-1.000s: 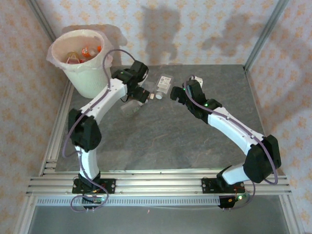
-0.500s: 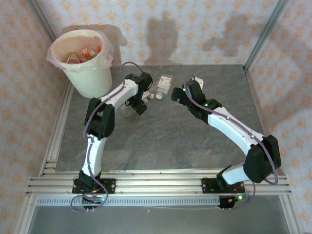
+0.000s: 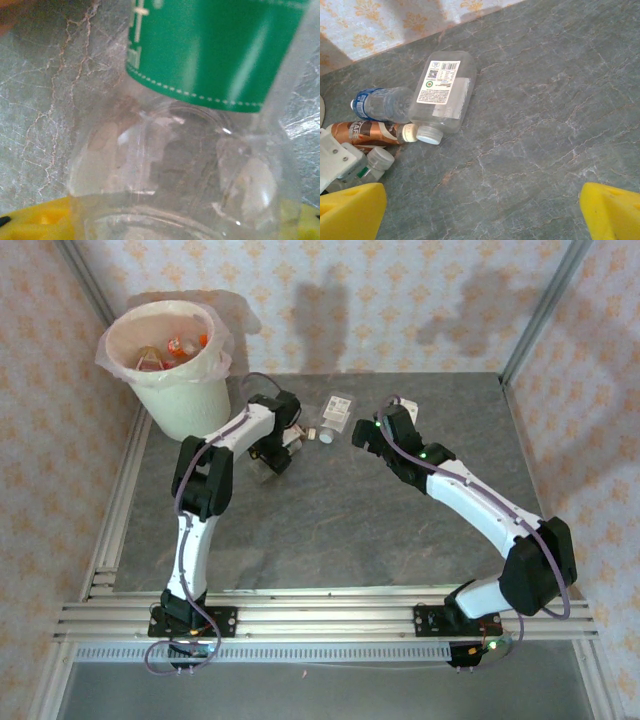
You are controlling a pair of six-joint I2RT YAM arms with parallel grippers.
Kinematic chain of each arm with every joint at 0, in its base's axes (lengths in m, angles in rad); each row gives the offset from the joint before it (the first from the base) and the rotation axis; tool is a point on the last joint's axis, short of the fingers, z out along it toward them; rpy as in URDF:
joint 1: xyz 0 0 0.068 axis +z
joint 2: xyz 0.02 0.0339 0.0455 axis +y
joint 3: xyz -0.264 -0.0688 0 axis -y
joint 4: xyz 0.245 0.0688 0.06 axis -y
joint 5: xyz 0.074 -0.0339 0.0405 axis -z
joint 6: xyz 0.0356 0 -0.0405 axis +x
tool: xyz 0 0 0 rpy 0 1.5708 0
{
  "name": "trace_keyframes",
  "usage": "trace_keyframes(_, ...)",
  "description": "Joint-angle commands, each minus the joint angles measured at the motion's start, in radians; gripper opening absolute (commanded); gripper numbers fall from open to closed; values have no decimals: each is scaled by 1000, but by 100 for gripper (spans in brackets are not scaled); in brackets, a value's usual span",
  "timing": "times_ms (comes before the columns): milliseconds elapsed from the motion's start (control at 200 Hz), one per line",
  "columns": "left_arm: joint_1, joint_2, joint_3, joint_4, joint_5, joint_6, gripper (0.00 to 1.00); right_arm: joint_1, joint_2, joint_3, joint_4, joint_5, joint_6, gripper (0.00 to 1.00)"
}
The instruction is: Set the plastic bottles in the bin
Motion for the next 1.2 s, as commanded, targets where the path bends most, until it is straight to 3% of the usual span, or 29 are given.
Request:
trace_keyframes(0, -5, -81, -56, 53, 20, -1, 58, 2, -21, 10, -17, 32, -3, 100)
trace_keyframes(205, -8, -201, -104, 93, 34, -25, 53, 2, -15, 15, -13, 30, 3, 100)
trace_keyframes(425, -15, -378, -140, 164, 174, -54, 48, 3, -17, 13, 9, 30, 8, 100)
trace_keyframes(696, 25, -528, -53, 329, 252, -211, 46, 2, -95, -47, 120, 42, -11, 100)
trace_keyframes(976, 52, -660, -36, 582, -96, -392, 46, 2, -188, -122, 195, 67, -40, 100)
trace_keyframes(1191, 97, -675, -15, 681, -254, -425, 45, 3, -223, -141, 201, 73, -47, 100)
